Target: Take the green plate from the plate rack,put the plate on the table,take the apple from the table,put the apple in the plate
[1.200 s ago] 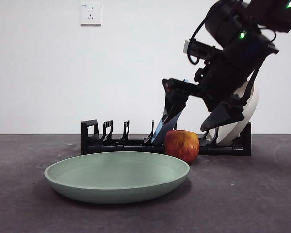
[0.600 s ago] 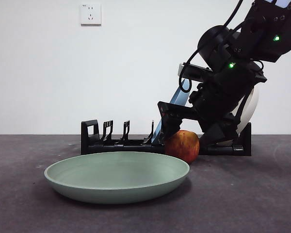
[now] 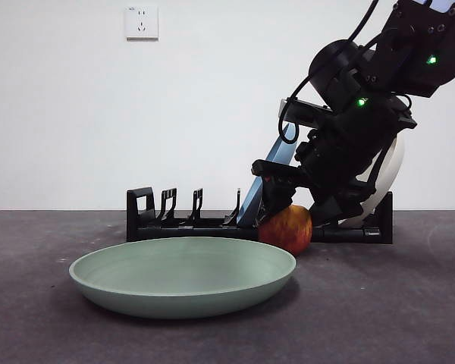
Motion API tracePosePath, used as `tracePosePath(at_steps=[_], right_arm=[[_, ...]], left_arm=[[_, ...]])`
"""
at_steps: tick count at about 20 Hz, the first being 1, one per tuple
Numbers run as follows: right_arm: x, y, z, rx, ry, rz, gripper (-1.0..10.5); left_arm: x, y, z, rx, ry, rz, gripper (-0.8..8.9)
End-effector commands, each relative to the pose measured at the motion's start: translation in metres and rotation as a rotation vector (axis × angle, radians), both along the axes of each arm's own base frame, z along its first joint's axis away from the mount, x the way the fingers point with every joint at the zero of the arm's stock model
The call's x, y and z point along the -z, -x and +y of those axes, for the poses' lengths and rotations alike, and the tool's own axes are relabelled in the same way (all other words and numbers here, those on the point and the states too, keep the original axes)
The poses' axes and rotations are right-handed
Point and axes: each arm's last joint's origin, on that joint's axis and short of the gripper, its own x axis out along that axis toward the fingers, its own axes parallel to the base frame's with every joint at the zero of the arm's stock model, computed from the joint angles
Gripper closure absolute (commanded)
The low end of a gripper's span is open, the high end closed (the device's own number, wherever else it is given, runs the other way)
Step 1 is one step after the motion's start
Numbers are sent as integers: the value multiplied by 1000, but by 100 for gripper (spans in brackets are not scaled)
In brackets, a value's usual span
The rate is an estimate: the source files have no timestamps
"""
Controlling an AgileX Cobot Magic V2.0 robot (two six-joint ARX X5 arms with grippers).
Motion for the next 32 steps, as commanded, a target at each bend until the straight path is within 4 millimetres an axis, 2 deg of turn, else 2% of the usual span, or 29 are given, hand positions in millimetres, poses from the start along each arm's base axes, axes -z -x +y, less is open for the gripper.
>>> tracePosePath(at_steps=[1,3,6,8,10,14,18,24,28,29,32], right_arm=[[-2,0,1,8,-8,2,963],[-18,6,2,-2,-19,-21,963],[-54,28,5,-47,-29,-46,963],[-73,48,13,-101,-36,-53,963],[-81,67,29,-172,-38,-51,963],[-65,87,63,-295,-4,-19,963],[-38,89,81,-351,50,20,963],[-12,90,91,-385,127,53,963],[-8,93,93,-394,142,72,959],[-7,93,93,-394,145,78,890],[-8,94,92,-378,140,97,417]], left_arm=[[0,0,0,-7,3,0,406],[0,0,0,-6,3,0,406],[0,0,0,-6,4,0,406],[0,0,-1,-6,4,0,406],[0,0,-1,-6,4,0,406],[0,0,-1,-6,4,0,406],[0,0,-1,-6,4,0,406],[0,0,-1,-6,4,1,406],[1,0,-1,-6,3,1,406],[1,0,-1,-6,2,2,406],[1,0,0,-6,0,2,406]])
